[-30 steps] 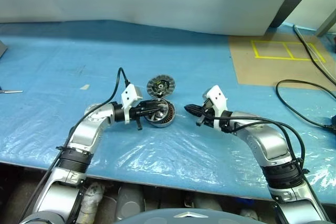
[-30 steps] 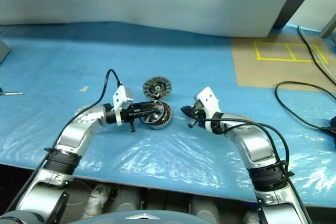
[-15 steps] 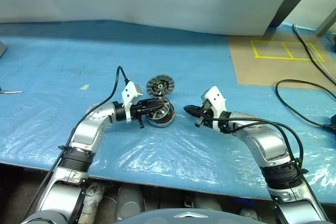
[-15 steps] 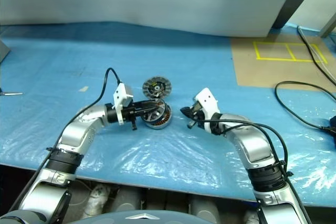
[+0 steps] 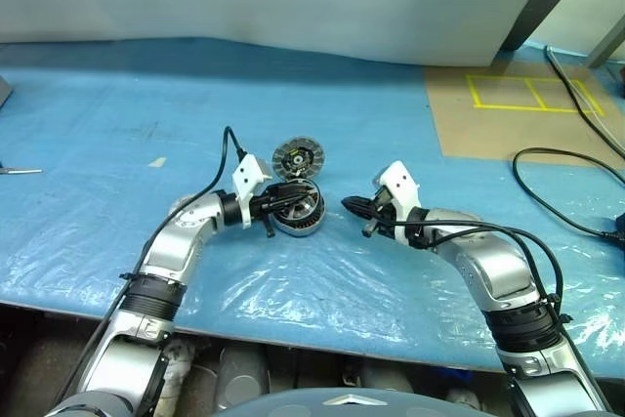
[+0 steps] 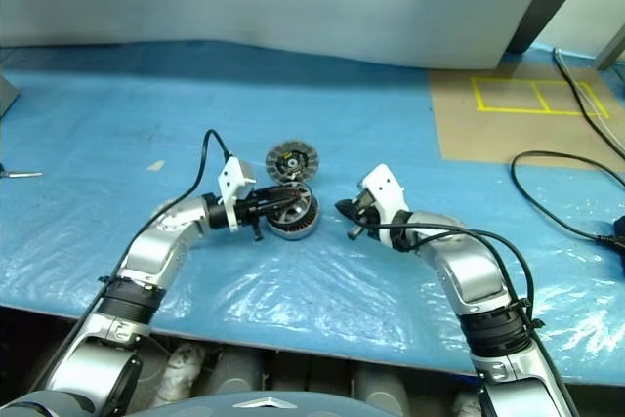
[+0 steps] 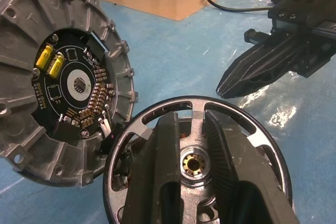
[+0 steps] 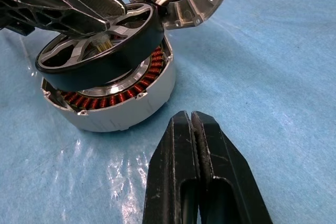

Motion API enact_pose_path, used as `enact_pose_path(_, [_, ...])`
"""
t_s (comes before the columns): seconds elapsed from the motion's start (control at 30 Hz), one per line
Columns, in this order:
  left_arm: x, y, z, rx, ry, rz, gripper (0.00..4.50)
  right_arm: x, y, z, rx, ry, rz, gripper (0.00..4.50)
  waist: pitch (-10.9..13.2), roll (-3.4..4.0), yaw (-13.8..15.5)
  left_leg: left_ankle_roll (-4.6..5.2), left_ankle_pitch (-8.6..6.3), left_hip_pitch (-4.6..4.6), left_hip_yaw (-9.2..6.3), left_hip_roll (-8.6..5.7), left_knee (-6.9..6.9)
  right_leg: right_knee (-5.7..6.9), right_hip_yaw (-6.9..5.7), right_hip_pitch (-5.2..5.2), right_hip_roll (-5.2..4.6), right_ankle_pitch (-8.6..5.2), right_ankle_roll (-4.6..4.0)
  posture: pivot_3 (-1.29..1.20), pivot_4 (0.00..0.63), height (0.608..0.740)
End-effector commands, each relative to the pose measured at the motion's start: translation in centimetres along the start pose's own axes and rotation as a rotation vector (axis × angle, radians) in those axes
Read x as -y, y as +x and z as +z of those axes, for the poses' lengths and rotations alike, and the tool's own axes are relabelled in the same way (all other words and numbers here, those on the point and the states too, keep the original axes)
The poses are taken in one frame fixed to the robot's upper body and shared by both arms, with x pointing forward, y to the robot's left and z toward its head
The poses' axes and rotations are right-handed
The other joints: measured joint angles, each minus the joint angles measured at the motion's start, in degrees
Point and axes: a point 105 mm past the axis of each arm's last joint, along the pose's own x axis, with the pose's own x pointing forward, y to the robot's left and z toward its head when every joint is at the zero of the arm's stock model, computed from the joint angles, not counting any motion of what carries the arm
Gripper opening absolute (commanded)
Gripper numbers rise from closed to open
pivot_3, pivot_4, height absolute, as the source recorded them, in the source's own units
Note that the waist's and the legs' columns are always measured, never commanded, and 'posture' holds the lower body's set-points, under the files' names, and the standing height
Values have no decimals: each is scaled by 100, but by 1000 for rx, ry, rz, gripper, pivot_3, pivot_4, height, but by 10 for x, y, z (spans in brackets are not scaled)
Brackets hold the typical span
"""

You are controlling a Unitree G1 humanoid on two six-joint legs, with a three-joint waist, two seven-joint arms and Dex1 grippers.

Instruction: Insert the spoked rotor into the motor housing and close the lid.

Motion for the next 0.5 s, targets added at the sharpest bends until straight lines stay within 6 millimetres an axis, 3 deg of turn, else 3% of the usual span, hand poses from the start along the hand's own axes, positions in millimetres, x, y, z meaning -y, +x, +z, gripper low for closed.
enact_pose_path(0.03, [2,-2,9,11,11,-53,1743,0,0,9,34,-27,-1,0,0,0,0,0,0,0,0,0,0,0,0,0,0,0,0,0,150,740])
enact_pose_path(0.17, [-2,-5,16,18,98,-15,3014,-1,2,11,40,-23,9,0,0,0,-1,0,0,0,0,0,0,0,0,0,0,0,0,0,150,740])
enact_pose_path(0.33, [16,-28,28,45,30,-119,3014,-10,1,28,96,-6,90,0,0,0,-26,0,0,0,0,0,-3,0,0,-1,0,0,0,0,150,740])
enact_pose_path(0.43, [16,-52,17,-24,-9,-114,3014,-14,5,46,140,-12,154,0,2,4,-50,-1,0,5,2,3,-8,2,2,-4,5,-1,-2,0,150,740])
enact_pose_path(0.5, [6,-72,5,-90,-21,-64,3014,-19,15,51,143,-23,202,0,3,5,-50,0,0,7,2,6,-8,3,2,-5,9,-2,-4,0,150,740])
